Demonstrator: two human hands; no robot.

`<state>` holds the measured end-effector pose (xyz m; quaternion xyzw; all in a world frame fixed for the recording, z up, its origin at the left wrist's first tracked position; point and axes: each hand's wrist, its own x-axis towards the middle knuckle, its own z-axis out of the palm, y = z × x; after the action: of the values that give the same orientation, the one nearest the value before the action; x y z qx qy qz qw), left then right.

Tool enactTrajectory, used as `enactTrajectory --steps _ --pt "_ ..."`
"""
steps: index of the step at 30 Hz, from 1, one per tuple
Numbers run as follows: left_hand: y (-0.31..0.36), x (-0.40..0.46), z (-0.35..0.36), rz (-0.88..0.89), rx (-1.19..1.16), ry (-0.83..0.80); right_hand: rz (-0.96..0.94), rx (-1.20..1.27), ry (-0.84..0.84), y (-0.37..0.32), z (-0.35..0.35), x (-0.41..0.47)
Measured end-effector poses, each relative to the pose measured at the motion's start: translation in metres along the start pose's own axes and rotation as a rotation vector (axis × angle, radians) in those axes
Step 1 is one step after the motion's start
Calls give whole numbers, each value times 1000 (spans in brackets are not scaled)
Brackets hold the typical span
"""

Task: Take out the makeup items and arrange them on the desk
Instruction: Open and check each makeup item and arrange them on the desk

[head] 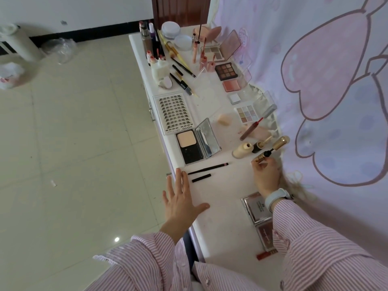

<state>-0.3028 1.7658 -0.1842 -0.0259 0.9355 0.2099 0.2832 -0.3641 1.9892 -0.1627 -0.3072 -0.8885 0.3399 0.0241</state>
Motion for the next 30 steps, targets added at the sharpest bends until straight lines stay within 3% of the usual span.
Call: enactTrajectory --steps 10,13,16,19,21,27,30 --pt "-2 1 2 6 -9 14 58 150 -9 -2 -13 -30" --pt "-2 1 2 5 -4 22 -83 169 77 4 -20 -60" --pt "-1 0 1 2 0 27 -379 -188 115 21 -23 -80" --pt "1 -3 -2 -3 1 39 -324 -591 -136 37 -23 -86" --pt "2 -4 -3 -2 -21 40 -254 -647 -238 45 -24 -87" --pt "2 -5 -5 19 -85 35 -247 -470 -282 43 -27 -88" --pt "0 -4 -11 19 -159 61 -182 12 -212 32 -31 -91"
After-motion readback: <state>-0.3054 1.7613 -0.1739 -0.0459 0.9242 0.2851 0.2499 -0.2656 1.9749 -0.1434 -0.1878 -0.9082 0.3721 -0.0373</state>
